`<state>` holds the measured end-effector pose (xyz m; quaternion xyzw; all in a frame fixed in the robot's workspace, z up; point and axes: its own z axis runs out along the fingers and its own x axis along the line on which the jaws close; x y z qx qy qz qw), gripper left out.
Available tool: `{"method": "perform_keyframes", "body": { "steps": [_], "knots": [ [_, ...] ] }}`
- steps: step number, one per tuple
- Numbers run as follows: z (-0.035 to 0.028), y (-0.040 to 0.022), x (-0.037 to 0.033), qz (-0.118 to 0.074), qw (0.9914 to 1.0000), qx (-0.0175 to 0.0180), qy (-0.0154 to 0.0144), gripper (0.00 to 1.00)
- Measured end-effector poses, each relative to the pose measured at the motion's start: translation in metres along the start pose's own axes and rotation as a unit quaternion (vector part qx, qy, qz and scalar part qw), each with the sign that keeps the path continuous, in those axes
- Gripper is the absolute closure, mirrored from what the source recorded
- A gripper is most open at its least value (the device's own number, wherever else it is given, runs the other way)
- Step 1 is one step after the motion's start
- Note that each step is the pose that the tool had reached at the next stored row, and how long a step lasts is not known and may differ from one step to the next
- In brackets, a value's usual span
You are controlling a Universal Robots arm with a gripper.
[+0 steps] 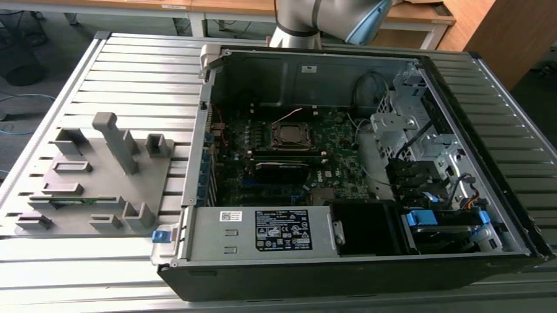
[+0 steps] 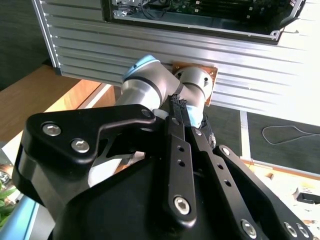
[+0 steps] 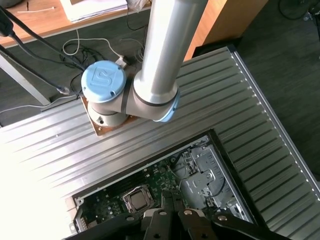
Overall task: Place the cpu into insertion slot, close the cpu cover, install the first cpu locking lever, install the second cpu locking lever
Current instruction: 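Install the first cpu locking lever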
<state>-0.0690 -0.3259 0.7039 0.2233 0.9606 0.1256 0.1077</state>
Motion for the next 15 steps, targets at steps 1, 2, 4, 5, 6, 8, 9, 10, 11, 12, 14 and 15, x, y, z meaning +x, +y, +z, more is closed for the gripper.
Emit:
{"method": "perform_keyframes", "body": {
  "steps": [1, 2, 4, 5, 6, 8, 9, 10, 11, 12, 14, 15],
  "knots": [
    [0.0017, -0.0005, 0.0003, 0.0, 1.0, 0.0, 0.0, 0.89],
    [0.0034, -0.0011, 0.0005, 0.0, 1.0, 0.0, 0.0, 0.89],
    [0.0076, -0.0023, 0.0012, 0.0, 1.0, 0.0, 0.0, 0.89],
    [0.0093, -0.0029, 0.0014, 0.0, 1.0, 0.0, 0.0, 0.89],
    [0.011, -0.0035, 0.0017, 0.0, 1.0, 0.0, 0.0, 0.89],
    [0.0144, -0.0045, 0.0022, 0.0, 1.0, 0.0001, 0.0, 0.89],
    [0.0162, -0.0051, 0.0025, 0.0, 1.0, 0.0, 0.0, 0.89],
    [0.0179, -0.0056, 0.0028, 0.0, 1.0, -0.0001, 0.0, 0.89],
    [0.0196, -0.0061, 0.0031, 0.0, 1.0, 0.0, 0.0, 0.89],
    [0.0213, -0.0066, 0.0033, 0.0, 1.0, 0.0, 0.0, 0.89],
    [0.0247, -0.0077, 0.0039, 0.0, 1.0, -0.0001, 0.0, 0.89],
    [0.0264, -0.0082, 0.0042, 0.0, 1.0, 0.0, 0.0, 0.89]
  ]
}}
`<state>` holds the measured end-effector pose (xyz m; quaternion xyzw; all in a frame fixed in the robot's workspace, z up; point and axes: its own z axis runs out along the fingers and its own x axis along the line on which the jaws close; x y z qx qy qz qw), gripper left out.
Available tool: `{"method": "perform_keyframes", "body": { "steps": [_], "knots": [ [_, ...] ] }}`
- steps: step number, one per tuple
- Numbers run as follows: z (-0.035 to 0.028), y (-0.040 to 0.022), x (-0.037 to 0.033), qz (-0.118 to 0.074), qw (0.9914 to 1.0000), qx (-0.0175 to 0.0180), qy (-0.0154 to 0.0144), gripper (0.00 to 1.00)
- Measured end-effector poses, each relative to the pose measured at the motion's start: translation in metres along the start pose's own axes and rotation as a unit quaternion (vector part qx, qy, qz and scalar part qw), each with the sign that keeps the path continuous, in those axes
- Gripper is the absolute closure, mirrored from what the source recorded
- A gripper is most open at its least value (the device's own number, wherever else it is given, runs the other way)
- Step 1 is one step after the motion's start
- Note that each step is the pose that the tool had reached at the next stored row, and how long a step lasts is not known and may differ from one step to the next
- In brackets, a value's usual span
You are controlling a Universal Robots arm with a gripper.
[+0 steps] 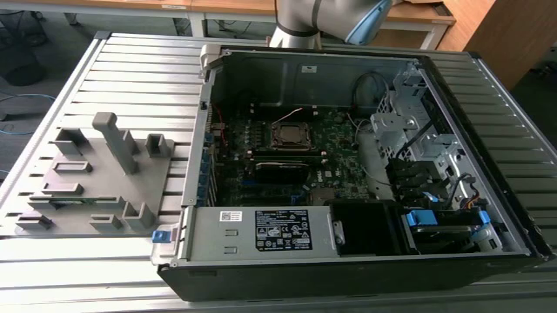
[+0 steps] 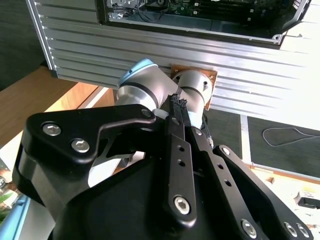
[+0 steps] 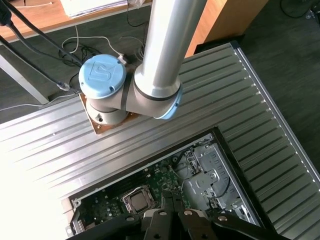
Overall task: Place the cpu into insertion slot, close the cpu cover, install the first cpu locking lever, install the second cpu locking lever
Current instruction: 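Install the first cpu locking lever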
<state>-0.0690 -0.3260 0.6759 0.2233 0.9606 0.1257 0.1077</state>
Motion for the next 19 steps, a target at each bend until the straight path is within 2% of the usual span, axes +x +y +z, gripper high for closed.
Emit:
{"method": "perform_keyframes", "body": {
  "steps": [19],
  "knots": [
    [0.0327, -0.01, 0.0052, 0.0, 1.0, 0.0, 0.0, 0.89]
  ]
}}
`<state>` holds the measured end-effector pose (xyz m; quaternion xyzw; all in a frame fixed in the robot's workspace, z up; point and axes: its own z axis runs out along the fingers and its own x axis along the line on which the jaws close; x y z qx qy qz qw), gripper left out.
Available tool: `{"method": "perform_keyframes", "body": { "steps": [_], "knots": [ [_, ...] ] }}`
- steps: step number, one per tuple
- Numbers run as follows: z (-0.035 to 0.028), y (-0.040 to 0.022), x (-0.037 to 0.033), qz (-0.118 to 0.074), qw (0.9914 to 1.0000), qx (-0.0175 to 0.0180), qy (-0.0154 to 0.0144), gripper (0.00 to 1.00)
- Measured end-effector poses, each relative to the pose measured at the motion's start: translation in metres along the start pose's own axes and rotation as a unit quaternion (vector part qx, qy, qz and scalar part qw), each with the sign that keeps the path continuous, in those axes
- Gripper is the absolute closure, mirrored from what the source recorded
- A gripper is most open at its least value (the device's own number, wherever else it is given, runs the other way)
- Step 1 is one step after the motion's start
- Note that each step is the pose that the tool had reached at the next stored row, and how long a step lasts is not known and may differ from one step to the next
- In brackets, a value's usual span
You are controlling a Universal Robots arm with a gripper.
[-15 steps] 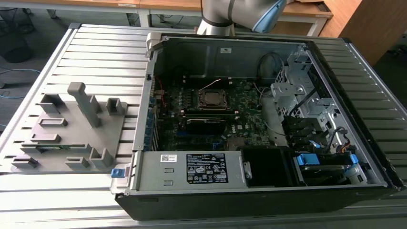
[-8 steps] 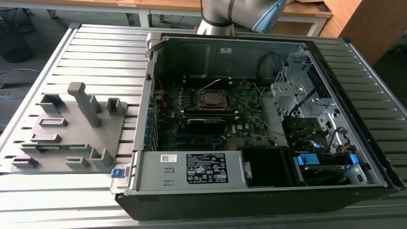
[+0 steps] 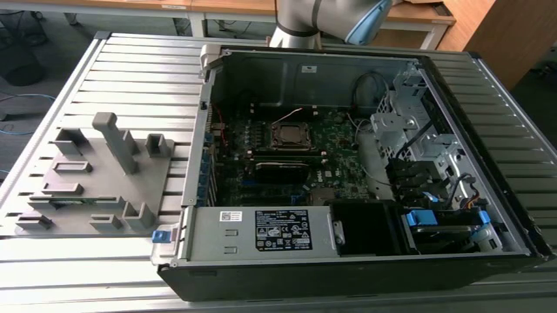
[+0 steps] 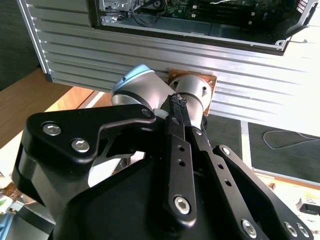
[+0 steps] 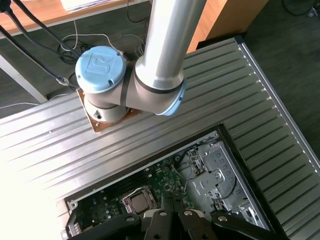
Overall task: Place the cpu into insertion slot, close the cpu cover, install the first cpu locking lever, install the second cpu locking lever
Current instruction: 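Install the first cpu locking lever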
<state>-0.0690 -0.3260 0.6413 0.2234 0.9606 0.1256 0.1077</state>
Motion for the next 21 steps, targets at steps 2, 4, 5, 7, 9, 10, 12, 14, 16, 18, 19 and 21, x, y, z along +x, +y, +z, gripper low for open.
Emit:
{"method": "perform_keyframes", "body": {
  "steps": [2, 4, 5, 7, 9, 10, 12, 14, 16, 18, 19, 21],
  "knots": [
    [0.0035, -0.0011, 0.0006, 0.0, 1.0, 0.0, 0.0, 0.89],
    [0.0069, -0.0021, 0.0011, 0.0, 1.0, 0.0, 0.0, 0.89],
    [0.0086, -0.0026, 0.0014, 0.0, 1.0, 0.0, 0.0, 0.89],
    [0.012, -0.0037, 0.0019, 0.0, 1.0, 0.0, 0.0, 0.89],
    [0.0156, -0.0048, 0.0025, 0.0, 1.0, 0.0, 0.0, 0.89],
    [0.0173, -0.0053, 0.0028, 0.0, 1.0, 0.0, 0.0, 0.89],
    [0.0207, -0.0063, 0.0033, 0.0, 1.0, 0.0, 0.0, 0.89],
    [0.0241, -0.0073, 0.0038, 0.0, 1.0, 0.0, 0.0, 0.89],
    [0.0276, -0.0085, 0.0044, 0.0, 1.0, 0.0, 0.0, 0.89],
    [0.031, -0.0095, 0.0049, 0.0, 1.0, 0.0, 0.0, 0.89],
    [0.0327, -0.01, 0.0052, 0.0, 1.0, 0.0, 0.0, 0.89],
    [0.0361, -0.0111, 0.0058, 0.0, 1.0, 0.0, 0.0, 0.89]
  ]
}}
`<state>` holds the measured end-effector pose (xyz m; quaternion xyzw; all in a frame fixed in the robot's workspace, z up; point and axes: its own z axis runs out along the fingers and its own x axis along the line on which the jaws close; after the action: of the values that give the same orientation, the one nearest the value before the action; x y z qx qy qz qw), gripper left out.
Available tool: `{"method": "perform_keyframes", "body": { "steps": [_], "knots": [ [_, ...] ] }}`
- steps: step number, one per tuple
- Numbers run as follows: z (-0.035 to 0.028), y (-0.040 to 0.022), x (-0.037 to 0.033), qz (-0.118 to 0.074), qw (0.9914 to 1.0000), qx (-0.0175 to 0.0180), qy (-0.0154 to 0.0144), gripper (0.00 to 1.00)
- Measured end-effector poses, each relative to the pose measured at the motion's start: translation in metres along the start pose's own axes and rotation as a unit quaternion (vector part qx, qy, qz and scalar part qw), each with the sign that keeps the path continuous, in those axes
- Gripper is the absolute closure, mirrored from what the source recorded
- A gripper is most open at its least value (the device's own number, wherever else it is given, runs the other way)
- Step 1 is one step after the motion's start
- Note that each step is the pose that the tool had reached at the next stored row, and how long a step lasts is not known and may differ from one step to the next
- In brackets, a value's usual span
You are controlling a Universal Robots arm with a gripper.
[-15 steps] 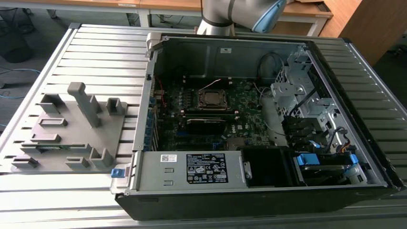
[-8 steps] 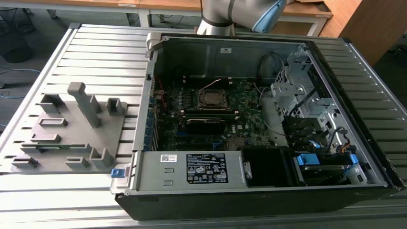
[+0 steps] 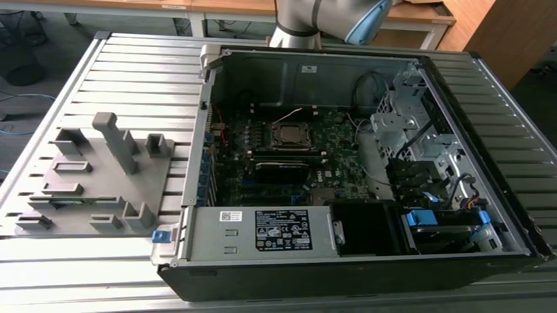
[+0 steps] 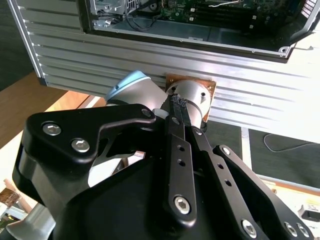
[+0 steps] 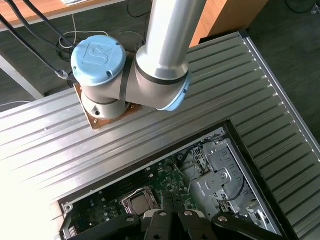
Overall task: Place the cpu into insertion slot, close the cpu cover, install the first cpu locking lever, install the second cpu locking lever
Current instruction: 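Install the first cpu locking lever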
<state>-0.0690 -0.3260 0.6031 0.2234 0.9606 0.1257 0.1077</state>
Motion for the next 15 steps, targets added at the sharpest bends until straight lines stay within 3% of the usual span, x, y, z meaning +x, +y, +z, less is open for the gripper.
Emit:
{"method": "perform_keyframes", "body": {
  "steps": [15],
  "knots": [
    [0.0259, -0.0079, 0.0041, 0.0, 1.0, 0.0, 0.0, 0.89]
  ]
}}
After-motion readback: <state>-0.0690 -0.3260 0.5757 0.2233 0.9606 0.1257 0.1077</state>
